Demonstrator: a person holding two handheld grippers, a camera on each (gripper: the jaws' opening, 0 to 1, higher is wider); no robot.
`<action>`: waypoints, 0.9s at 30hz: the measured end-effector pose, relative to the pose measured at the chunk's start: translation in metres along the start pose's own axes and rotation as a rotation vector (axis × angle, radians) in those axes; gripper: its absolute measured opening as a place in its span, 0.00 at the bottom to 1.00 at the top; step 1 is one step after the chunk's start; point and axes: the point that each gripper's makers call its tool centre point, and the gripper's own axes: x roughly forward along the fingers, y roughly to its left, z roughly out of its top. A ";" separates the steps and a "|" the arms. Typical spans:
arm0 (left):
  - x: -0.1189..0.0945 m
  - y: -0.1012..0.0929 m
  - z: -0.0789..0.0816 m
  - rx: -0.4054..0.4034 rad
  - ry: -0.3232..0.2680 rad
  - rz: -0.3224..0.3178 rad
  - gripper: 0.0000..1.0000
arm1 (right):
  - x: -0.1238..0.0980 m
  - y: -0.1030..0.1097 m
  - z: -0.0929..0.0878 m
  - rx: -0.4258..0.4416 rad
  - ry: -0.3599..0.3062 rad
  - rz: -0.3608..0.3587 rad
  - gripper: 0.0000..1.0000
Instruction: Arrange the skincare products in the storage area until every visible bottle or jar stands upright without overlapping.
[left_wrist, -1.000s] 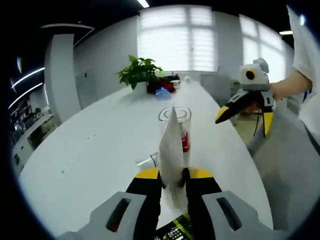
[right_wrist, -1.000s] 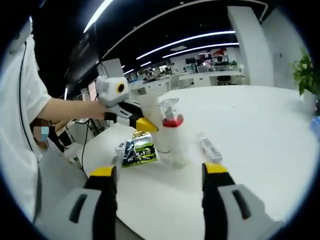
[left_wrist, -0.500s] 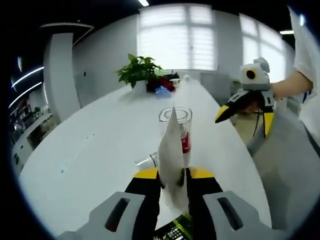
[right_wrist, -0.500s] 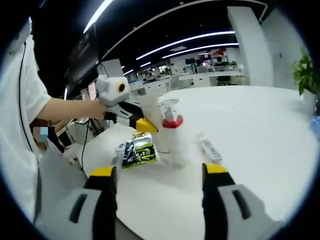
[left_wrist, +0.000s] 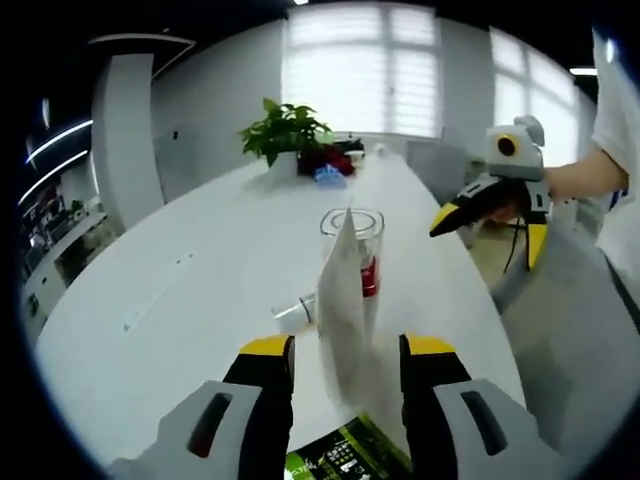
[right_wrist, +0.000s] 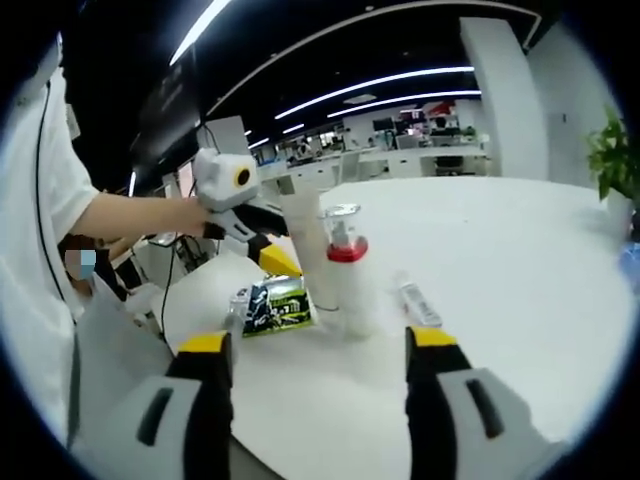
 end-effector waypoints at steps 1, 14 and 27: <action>-0.002 0.001 -0.001 -0.005 0.002 0.007 0.42 | 0.000 0.000 0.000 -0.001 0.001 -0.002 0.72; -0.031 -0.007 -0.021 -0.078 0.057 0.104 0.61 | -0.001 0.002 0.007 0.001 -0.024 -0.001 0.78; -0.070 -0.024 -0.036 -0.241 0.045 0.249 0.76 | -0.007 0.000 0.004 0.006 -0.024 -0.004 0.90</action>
